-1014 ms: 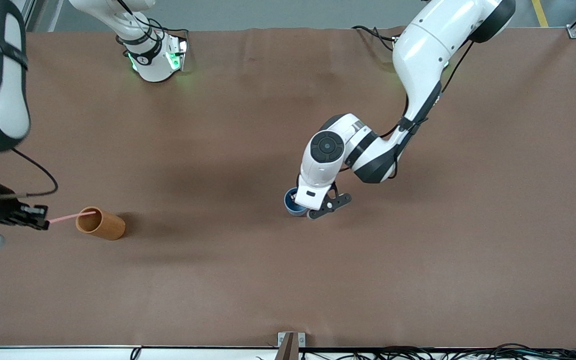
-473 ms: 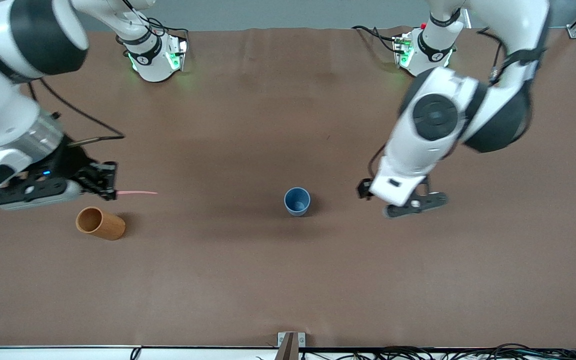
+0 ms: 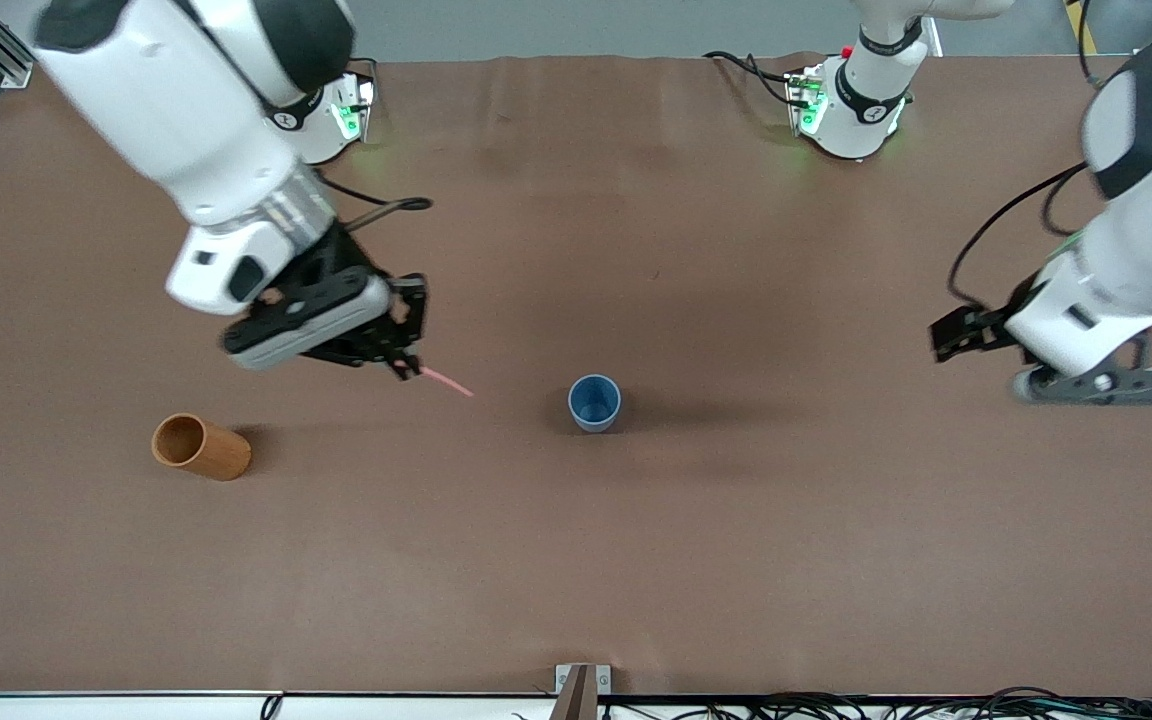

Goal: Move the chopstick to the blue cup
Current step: 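Release the cup with the left gripper while the right gripper lifts the stick, then lower the pink stick into the blue cup with the right gripper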

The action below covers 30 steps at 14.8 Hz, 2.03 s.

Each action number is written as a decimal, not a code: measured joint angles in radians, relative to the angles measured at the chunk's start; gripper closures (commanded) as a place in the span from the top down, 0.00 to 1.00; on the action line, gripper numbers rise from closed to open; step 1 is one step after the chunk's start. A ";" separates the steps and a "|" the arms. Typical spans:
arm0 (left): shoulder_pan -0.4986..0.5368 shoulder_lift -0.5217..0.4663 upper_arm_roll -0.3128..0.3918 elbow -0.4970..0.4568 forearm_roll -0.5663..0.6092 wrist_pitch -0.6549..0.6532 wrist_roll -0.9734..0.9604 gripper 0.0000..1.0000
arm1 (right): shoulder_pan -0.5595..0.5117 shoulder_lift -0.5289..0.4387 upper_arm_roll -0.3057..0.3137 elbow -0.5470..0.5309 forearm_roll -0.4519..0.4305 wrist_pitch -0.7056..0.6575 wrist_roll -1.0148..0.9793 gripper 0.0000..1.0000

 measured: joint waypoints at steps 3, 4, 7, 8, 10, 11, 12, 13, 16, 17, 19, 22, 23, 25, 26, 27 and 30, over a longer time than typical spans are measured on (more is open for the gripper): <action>0.026 -0.092 0.000 -0.002 -0.001 -0.086 0.090 1.00 | 0.098 0.063 0.024 -0.012 -0.154 0.071 0.142 0.03; 0.025 -0.119 -0.001 -0.005 -0.001 -0.101 0.096 1.00 | 0.139 0.089 0.026 -0.014 -0.201 0.087 0.194 0.03; 0.029 -0.155 -0.014 -0.022 -0.001 -0.108 0.096 1.00 | 0.235 0.167 0.027 -0.015 -0.324 0.145 0.310 0.04; 0.041 -0.155 -0.029 -0.032 -0.001 -0.105 0.096 1.00 | 0.250 0.187 0.027 -0.015 -0.356 0.164 0.334 0.04; 0.054 -0.150 -0.045 -0.048 -0.001 -0.100 0.096 1.00 | 0.260 0.213 0.027 -0.015 -0.396 0.187 0.348 0.04; 0.054 -0.149 -0.045 -0.051 -0.001 -0.098 0.096 1.00 | 0.263 0.224 0.027 -0.015 -0.403 0.191 0.348 0.05; 0.054 -0.148 -0.045 -0.052 -0.001 -0.097 0.096 1.00 | 0.268 0.235 0.027 -0.015 -0.414 0.195 0.348 0.05; 0.054 -0.148 -0.045 -0.051 -0.002 -0.096 0.096 1.00 | 0.273 0.247 0.027 -0.016 -0.424 0.200 0.348 0.06; 0.055 -0.148 -0.042 -0.051 -0.043 -0.096 0.091 1.00 | 0.283 0.277 0.027 -0.034 -0.487 0.250 0.348 0.10; 0.056 -0.148 -0.040 -0.051 -0.055 -0.096 0.084 1.00 | 0.283 0.285 0.025 -0.048 -0.509 0.278 0.349 0.13; 0.059 -0.148 -0.038 -0.051 -0.059 -0.096 0.078 1.00 | 0.283 0.304 0.020 -0.070 -0.527 0.327 0.349 0.31; 0.061 -0.148 -0.038 -0.051 -0.059 -0.096 0.078 1.00 | 0.277 0.319 0.016 -0.076 -0.532 0.371 0.349 0.98; 0.061 -0.148 -0.038 -0.052 -0.058 -0.096 0.078 1.00 | 0.271 0.319 0.016 -0.074 -0.532 0.397 0.349 1.00; 0.061 -0.145 -0.038 -0.052 -0.058 -0.096 0.078 1.00 | 0.252 0.314 0.016 -0.064 -0.533 0.431 0.348 1.00; 0.061 -0.142 -0.038 -0.052 -0.058 -0.095 0.078 1.00 | 0.240 0.306 0.016 -0.057 -0.534 0.432 0.347 1.00; 0.061 -0.140 -0.038 -0.052 -0.058 -0.094 0.078 1.00 | 0.226 0.291 0.016 -0.053 -0.534 0.424 0.346 1.00; 0.061 -0.134 -0.038 -0.048 -0.058 -0.085 0.078 1.00 | 0.181 0.210 0.018 -0.046 -0.534 0.281 0.346 1.00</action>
